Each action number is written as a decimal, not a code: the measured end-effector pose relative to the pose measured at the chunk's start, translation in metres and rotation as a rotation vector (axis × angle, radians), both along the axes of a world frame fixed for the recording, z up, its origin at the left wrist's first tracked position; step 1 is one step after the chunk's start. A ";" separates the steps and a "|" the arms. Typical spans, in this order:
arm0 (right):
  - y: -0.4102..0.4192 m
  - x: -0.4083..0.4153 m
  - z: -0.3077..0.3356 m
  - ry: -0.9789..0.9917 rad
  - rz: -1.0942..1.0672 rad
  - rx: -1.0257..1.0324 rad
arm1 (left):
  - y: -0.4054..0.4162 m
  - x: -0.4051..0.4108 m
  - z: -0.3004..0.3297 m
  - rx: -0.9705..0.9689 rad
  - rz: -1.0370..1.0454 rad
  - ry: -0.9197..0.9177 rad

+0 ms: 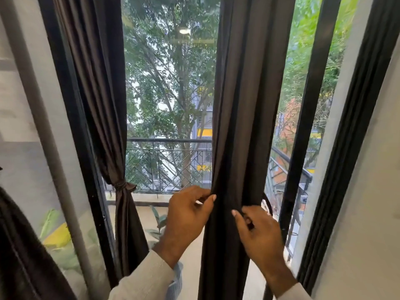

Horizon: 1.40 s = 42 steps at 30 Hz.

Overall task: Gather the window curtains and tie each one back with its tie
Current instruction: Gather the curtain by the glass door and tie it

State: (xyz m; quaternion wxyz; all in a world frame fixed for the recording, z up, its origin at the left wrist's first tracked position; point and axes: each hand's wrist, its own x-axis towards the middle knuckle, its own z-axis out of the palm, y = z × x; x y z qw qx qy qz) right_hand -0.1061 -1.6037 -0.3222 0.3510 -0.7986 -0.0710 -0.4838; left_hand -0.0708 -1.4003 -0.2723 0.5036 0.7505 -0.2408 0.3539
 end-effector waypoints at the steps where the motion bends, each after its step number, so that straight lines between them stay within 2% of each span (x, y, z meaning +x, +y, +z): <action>1: 0.000 -0.001 0.001 0.000 -0.024 0.145 | -0.002 -0.001 -0.001 -0.018 -0.008 0.011; 2: 0.000 -0.002 -0.001 0.004 -0.063 0.229 | -0.003 -0.002 -0.002 -0.046 -0.020 0.027; 3: 0.002 -0.003 -0.006 0.000 -0.100 0.190 | -0.005 -0.003 -0.003 -0.073 -0.037 0.043; 4: 0.006 -0.007 -0.008 -0.015 -0.133 -0.022 | -0.006 -0.004 -0.005 -0.087 -0.050 0.052; 5: 0.010 -0.011 -0.013 -0.073 -0.135 -0.316 | -0.008 -0.005 -0.007 -0.087 -0.055 0.056; 6: 0.008 -0.011 -0.017 -0.133 -0.121 -0.505 | -0.010 -0.004 -0.007 -0.083 -0.056 0.064; 7: 0.005 -0.010 -0.017 -0.140 -0.099 -0.521 | -0.012 -0.005 -0.008 -0.087 -0.060 0.079; 9: -0.002 -0.007 -0.019 -0.094 -0.114 -0.357 | -0.017 -0.008 -0.007 -0.106 -0.068 0.102; 10: -0.002 -0.007 -0.021 -0.064 -0.108 -0.341 | -0.021 -0.010 -0.008 -0.110 -0.073 0.102; 13: 0.006 -0.010 -0.033 -0.041 -0.014 -0.494 | -0.032 -0.017 -0.011 -0.079 -0.086 0.079; 20: 0.009 -0.018 -0.022 -0.017 -0.035 -0.471 | -0.040 -0.029 -0.012 0.016 -0.053 -0.017; 24: -0.006 -0.023 -0.008 -0.037 0.128 -0.587 | -0.042 -0.029 -0.009 0.025 0.040 -0.029; 26: -0.021 -0.029 0.004 -0.077 0.076 -0.381 | -0.040 -0.026 -0.007 0.027 0.091 -0.031; 28: -0.034 -0.032 0.012 -0.103 -0.062 -0.009 | -0.035 -0.026 -0.005 0.036 0.106 -0.026; 30: -0.037 -0.021 0.014 -0.006 -0.100 0.230 | -0.031 -0.026 -0.004 0.027 0.102 -0.011; 32: -0.034 -0.006 0.006 0.161 0.013 0.171 | -0.029 -0.026 -0.004 0.024 0.088 0.007; 34: -0.037 0.006 -0.002 0.189 0.058 0.050 | -0.027 -0.026 -0.005 0.027 0.085 0.017; 35: -0.040 0.011 -0.006 0.153 0.057 0.090 | -0.026 -0.026 -0.006 0.021 0.095 0.019; 37: -0.038 0.006 -0.007 0.070 0.017 0.318 | -0.023 -0.027 -0.007 -0.001 0.124 0.023; 38: -0.035 0.001 -0.010 0.046 -0.004 0.303 | -0.021 -0.027 -0.008 -0.006 0.130 0.029; 39: -0.028 -0.008 -0.014 0.021 0.024 0.176 | -0.019 -0.027 -0.007 0.002 0.136 0.032; 41: -0.014 -0.023 -0.025 -0.011 0.086 -0.250 | -0.017 -0.026 -0.006 0.022 0.130 0.027; 42: -0.012 -0.026 -0.024 0.015 0.131 -0.255 | -0.016 -0.026 -0.005 0.012 0.116 0.029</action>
